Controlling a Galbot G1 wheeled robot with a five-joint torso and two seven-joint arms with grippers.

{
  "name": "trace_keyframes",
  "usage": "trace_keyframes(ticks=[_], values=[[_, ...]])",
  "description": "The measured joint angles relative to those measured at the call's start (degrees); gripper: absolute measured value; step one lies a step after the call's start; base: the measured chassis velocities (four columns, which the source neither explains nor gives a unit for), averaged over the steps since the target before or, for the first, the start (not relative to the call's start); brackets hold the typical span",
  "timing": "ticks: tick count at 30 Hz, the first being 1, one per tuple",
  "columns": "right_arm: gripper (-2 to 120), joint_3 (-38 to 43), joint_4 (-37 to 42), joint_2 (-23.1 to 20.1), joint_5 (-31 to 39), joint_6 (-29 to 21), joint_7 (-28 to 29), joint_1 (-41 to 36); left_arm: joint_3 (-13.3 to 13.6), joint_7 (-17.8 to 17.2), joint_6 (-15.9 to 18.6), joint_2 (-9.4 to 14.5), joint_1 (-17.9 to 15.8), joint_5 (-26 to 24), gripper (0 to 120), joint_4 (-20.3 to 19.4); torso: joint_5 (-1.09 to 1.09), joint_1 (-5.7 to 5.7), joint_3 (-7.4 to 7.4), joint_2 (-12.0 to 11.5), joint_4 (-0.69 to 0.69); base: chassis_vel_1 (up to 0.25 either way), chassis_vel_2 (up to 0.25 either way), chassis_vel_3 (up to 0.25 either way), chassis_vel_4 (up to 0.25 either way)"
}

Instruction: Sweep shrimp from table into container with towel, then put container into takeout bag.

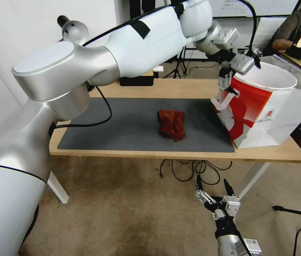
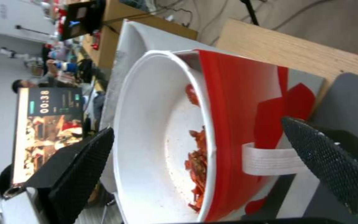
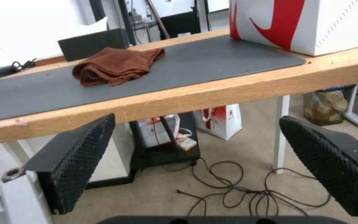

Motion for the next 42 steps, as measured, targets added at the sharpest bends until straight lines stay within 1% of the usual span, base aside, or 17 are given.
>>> trace_keyframes(ticks=[6,12,14,17,18,21,22,25,27,28,30,31,34,35,38,39,42], values=[[100,-0.06,-0.01,-1.01,1.25,-0.44,0.07,0.7,-3.46,0.31,-0.05,5.51,3.01,0.37,100,-4.34,-0.01,0.0,-0.01,0.0,0.0,0.0,0.0,0.0,0.0],[100,-0.16,-1.38,-2.57,3.56,-1.29,0.61,2.9,-8.0,-3.12,0.0,17.14,9.31,1.99,100,-12.79,-0.02,0.0,0.0,0.0,0.01,0.0,0.0,0.0,0.0],[100,-0.22,-1.57,-2.76,3.85,-1.43,0.72,3.24,-9.09,-3.61,0.03,18.84,10.63,2.38,100,-13.86,-0.03,0.0,0.0,0.0,0.02,0.0,0.0,0.0,0.0],[100,-0.51,-2.08,-3.46,4.62,-1.83,0.94,4.25,-12.58,-8.47,1.96,27.45,16.04,2.79,100,-21.45,-0.04,0.02,0.0,0.0,0.03,0.0,0.0,0.0,0.0],[100,-0.51,-2.08,-3.46,4.62,-1.83,0.94,4.25,-12.58,-8.47,1.96,27.45,16.04,2.79,100,-21.45,-0.04,0.02,0.0,0.0,0.03,0.0,0.0,0.0,0.0],[100,-0.72,-2.0,-3.59,4.63,-1.83,0.86,4.07,-16.36,-15.53,4.54,35.59,22.09,1.64,100,-30.69,-0.02,0.01,-0.01,0.0,-0.02,0.0,0.0,0.0,0.0],[100,-0.72,-2.0,-3.59,4.63,-1.83,0.86,4.07,-16.36,-15.53,4.54,35.59,22.09,1.64,100,-30.69,-0.02,0.01,-0.01,0.0,-0.02,0.0,0.0,0.0,0.0],[100,-0.95,-1.89,-3.58,4.61,-1.82,0.83,4.18,-21.25,-21.91,6.14,42.74,28.84,1.01,100,-36.94,-0.04,0.01,-0.01,0.0,-0.01,0.0,0.0,0.0,0.0],[100,-1.03,-1.87,-3.59,4.6,-1.82,0.83,4.26,-22.59,-23.52,6.4,44.28,30.52,0.83,100,-38.29,-0.07,0.01,-0.01,0.0,0.03,0.0,0.0,0.0,0.0],[100,-1.26,-1.81,-3.52,4.55,-1.8,0.78,4.43,-27.7,-28.11,7.68,48.37,36.31,0.23,100,-42.5,-0.02,0.01,-0.02,0.0,0.07,0.0,0.0,0.0,0.0],[100,-1.42,-1.6,-3.28,4.32,-1.59,0.57,4.24,-36.75,-35.41,11.05,52.5,47.69,-0.82,100,-50.69,-0.03,0.0,-0.02,0.01,0.04,0.0,0.0,0.0,0.0],[100,-1.42,-1.6,-3.28,4.32,-1.59,0.57,4.24,-36.75,-35.41,11.05,52.5,47.69,-0.82,100,-50.69,-0.03,0.0,-0.02,0.01,0.04,0.0,0.0,0.0,0.0],[100,-1.57,-0.97,-2.98,3.72,-1.27,0.35,3.66,-47.63,-44.49,13.67,54.49,62.66,-3.02,100,-59.78,-0.02,-0.01,-0.02,0.02,-0.01,0.0,0.0,0.0,0.0],[100,-1.57,-0.97,-2.98,3.72,-1.27,0.35,3.66,-47.63,-44.49,13.67,54.49,62.66,-3.02,100,-59.78,-0.02,-0.01,-0.02,0.02,-0.01,0.0,0.0,0.0,0.0],[100,-1.57,-0.41,-2.6,3.15,-0.94,0.15,3.19,-55.48,-53.39,14.28,54.78,75.33,-4.91,100,-64.99,-0.03,-0.01,-0.01,0.02,0.02,0.0,0.0,0.0,0.0],[100,-1.57,-0.41,-2.6,3.15,-0.94,0.15,3.19,-55.48,-53.39,14.28,54.78,75.33,-4.91,100,-64.99,-0.03,-0.01,-0.01,0.02,0.02,0.0,0.0,0.0,0.0],[100,-1.67,-0.55,-2.55,3.04,-0.92,0.13,3.66,-61.95,-59.26,14.31,52.73,83.97,-4.86,100,-67.01,-0.01,-0.01,-0.01,0.02,0.0,0.0,0.0,0.0,0.0]])
